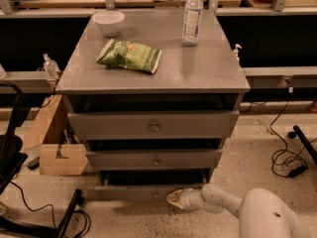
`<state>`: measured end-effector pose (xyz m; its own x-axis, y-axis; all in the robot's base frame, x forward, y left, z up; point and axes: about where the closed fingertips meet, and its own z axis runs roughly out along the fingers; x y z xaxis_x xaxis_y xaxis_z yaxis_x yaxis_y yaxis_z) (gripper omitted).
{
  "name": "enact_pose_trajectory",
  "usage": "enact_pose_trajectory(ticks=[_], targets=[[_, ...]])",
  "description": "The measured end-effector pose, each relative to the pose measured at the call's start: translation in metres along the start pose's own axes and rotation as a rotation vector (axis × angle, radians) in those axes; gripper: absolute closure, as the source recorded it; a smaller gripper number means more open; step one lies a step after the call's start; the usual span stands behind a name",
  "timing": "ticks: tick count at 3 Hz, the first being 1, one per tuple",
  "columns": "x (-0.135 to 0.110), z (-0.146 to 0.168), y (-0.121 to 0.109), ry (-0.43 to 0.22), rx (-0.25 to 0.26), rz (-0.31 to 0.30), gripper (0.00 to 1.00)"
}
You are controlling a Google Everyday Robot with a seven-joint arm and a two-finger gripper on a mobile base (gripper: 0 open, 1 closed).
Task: Close bottom drawer
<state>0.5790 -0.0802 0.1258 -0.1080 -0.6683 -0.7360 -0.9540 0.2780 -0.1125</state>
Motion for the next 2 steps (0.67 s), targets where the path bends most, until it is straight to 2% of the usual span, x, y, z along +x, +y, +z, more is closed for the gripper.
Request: enact_pose_trajectory(ticks=[1,2], targets=[[-0.0038,0.0070,-0.0190,0.001,0.002,-0.001,1.00],[-0.0043,0.0081,-0.0215,0.001,0.002,-0.001,1.00]])
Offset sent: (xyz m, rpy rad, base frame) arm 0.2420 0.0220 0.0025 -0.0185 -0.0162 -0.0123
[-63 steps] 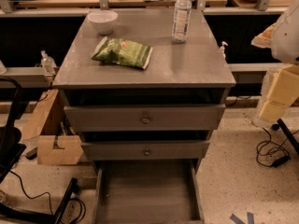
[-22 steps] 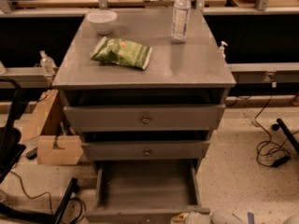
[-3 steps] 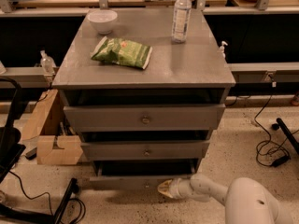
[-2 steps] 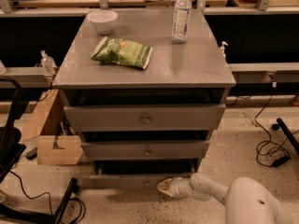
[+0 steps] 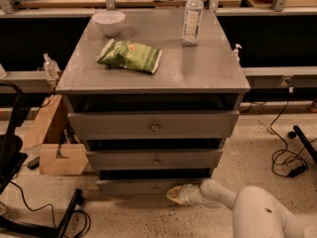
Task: Close bottom drawer
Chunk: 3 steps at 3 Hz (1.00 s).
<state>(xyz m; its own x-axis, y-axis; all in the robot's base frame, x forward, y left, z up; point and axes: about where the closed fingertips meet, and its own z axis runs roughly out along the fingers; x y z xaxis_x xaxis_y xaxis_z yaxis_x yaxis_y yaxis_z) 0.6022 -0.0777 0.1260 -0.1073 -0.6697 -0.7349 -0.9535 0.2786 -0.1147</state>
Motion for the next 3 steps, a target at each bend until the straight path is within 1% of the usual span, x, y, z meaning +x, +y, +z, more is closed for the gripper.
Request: enact_pose_trajectory(ticks=[1,2,3], targets=[[-0.0052,0.0103,-0.0243,0.002,0.001,0.000,1.00],[-0.0052,0.0104,-0.0243,0.002,0.001,0.000,1.00],[-0.0060,0.0130,-0.0218,0.000,-0.004,0.000,0.73]])
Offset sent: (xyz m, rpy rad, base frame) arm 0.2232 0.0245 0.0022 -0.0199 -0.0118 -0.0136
